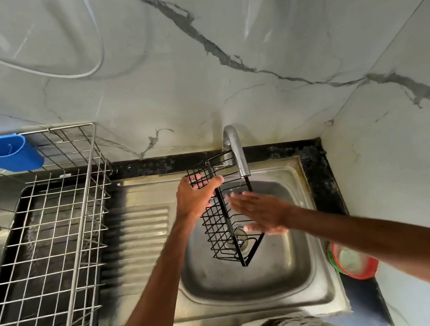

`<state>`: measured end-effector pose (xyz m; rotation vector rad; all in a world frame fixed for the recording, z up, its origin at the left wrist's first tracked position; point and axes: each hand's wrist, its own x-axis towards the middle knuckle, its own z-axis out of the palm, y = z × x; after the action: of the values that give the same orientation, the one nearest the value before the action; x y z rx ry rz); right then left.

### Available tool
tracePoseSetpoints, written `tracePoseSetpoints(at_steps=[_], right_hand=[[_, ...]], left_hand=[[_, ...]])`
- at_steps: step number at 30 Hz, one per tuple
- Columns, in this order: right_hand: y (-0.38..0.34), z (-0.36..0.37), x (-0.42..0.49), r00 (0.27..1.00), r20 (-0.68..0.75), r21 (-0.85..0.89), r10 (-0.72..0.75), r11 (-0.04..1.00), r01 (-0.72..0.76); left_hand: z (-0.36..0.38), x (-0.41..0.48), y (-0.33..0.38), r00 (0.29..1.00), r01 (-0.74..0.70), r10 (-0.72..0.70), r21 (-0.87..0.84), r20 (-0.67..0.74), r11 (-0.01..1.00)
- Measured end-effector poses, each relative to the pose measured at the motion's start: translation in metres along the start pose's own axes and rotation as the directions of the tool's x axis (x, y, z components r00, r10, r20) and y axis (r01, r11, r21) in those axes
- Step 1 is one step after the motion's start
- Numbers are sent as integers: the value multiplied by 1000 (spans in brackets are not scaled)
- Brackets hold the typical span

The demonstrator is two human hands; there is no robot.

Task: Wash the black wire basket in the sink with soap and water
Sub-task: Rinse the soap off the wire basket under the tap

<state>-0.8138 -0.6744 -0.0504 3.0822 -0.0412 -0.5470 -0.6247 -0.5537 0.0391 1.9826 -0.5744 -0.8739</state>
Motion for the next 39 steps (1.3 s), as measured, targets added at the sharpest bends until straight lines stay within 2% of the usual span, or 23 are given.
tracePoseSetpoints(at_steps=[3,6,7,9,11,13,17,21,23,25,28,30,32,36,39], right_hand=[[24,-28,21,989,-63,-23,136,990,-137],[27,-50,32,982,-74,-242,174,952,-187],[25,-46,33,982,-94,-230,161,956,-179],[18,-33,31,975,-97,-72,201,975,-209],[3,-10,23,988,-63,13,143,990,-142],[-10,13,13,999,7,16,40,999,-40],[-15,28,1,995,90,129,30,991,-42],[-9,19,7,980,193,202,-45,979,5],[-1,10,10,983,159,198,-87,979,55],[11,-2,17,993,67,161,-93,984,81],[27,-25,26,998,-60,82,7,997,-2],[25,-31,28,994,-55,86,94,992,-89],[15,-23,29,994,-43,74,99,993,-96],[0,12,17,999,25,48,-33,998,32],[-8,26,6,993,68,95,-97,991,90]], left_hand=[[1,1,2,998,64,-64,1,18,998],[-1,-2,5,999,12,-12,4,50,1000],[-2,-2,4,999,-3,3,9,44,1000],[-4,-2,4,999,-38,38,18,21,999],[-7,0,-1,996,-81,83,57,-33,995],[-11,4,-6,993,-97,100,56,-68,994],[-15,6,-2,995,-66,67,11,-74,998],[-10,6,-2,999,-15,13,-30,-50,999],[-8,7,-2,999,-6,4,-27,-49,1000],[-10,10,-3,999,-4,3,-26,-50,1000],[-10,11,-4,999,-1,-1,-61,-44,998],[-10,11,-3,999,-7,4,-71,-35,997],[-10,13,-3,999,-11,7,-68,-51,998],[-13,16,-8,995,-40,38,-25,-94,999],[-15,16,-9,997,0,-7,-91,-75,996]])
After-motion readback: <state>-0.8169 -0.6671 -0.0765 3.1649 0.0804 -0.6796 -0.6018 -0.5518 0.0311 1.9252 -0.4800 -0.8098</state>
